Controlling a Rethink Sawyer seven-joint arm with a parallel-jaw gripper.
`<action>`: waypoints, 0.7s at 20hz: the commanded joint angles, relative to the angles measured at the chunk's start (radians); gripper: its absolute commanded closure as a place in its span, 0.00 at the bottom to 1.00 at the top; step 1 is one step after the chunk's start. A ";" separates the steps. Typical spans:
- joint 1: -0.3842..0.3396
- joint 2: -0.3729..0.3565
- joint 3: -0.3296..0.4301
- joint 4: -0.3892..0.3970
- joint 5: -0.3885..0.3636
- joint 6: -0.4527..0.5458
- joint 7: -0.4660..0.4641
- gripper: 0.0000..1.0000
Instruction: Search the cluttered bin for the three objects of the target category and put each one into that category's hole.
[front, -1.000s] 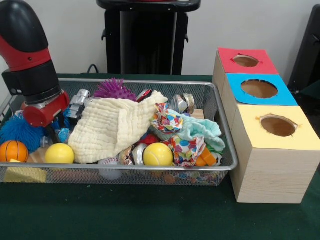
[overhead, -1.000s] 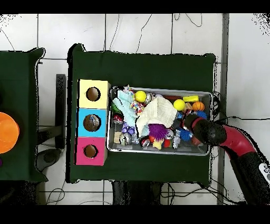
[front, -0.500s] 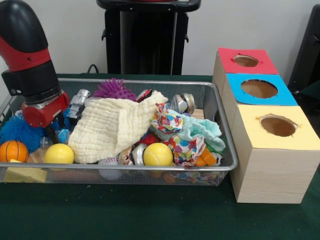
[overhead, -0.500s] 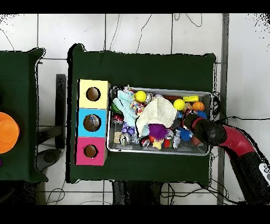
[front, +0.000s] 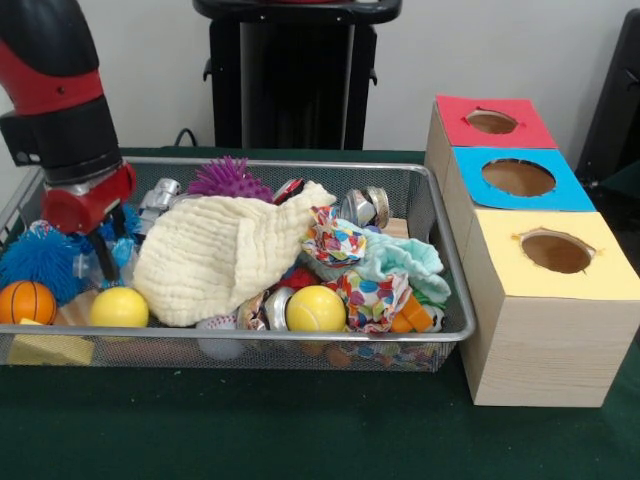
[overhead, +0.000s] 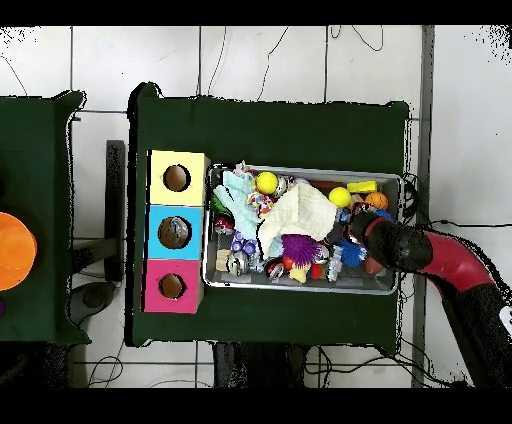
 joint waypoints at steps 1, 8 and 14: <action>0.085 -0.254 -0.065 0.061 0.123 0.190 0.265 1.00; 0.140 -0.372 -0.108 0.068 0.209 0.258 0.280 1.00; 0.196 -0.448 -0.153 0.124 0.285 0.248 0.336 1.00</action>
